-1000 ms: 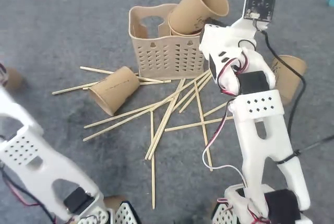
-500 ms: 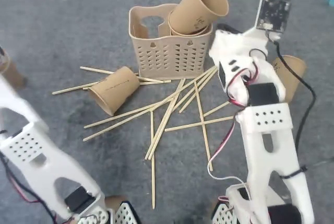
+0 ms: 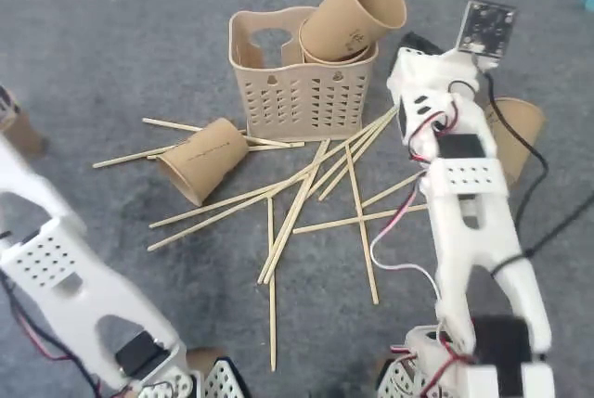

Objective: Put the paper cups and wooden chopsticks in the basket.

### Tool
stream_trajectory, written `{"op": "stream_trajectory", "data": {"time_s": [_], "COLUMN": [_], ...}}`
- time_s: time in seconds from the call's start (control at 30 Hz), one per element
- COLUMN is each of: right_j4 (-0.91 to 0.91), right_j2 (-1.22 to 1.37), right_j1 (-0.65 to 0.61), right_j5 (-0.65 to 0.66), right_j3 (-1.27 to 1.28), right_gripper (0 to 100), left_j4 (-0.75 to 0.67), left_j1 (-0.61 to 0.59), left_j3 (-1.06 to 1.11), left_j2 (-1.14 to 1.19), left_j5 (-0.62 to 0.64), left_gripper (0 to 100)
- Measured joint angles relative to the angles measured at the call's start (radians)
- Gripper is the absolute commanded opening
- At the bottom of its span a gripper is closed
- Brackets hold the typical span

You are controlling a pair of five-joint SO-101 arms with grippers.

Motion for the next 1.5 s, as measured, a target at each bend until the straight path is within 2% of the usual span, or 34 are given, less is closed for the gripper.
{"op": "stream_trajectory", "data": {"time_s": [0.23, 0.7, 1.03, 1.27, 1.37, 1.5], "right_j4": [-0.13, -0.14, -0.12, 0.081, 0.049, -0.031], "right_j2": [0.049, 0.041, -0.253, -0.394, -0.373, -0.265], "right_j1": [-0.014, -0.069, -0.069, -0.229, -0.292, -0.296], "right_j5": [0.0, 0.0, 0.0, 0.0, 0.0, 0.0], "right_j3": [0.0, -0.075, 0.058, 0.06, 0.058, 0.058], "right_gripper": [0.8, 0.8, 0.8, 0.8, 0.8, 0.8], "left_j4": [0.0, 0.0, 0.0, 0.0, -0.008, -0.031], "left_j1": [0.0, 0.0, 0.0, 0.0, 0.0, -0.018], "left_j3": [0.0, 0.0, 0.0, -0.012, -0.031, -0.043], "left_j2": [0.0, 0.0, 0.0, 0.097, 0.118, 0.133], "left_j5": [0.0, 0.0, 0.0, 0.0, 0.0, 0.0], "left_gripper": [18, 18, 18, 18, 18, 18]}}
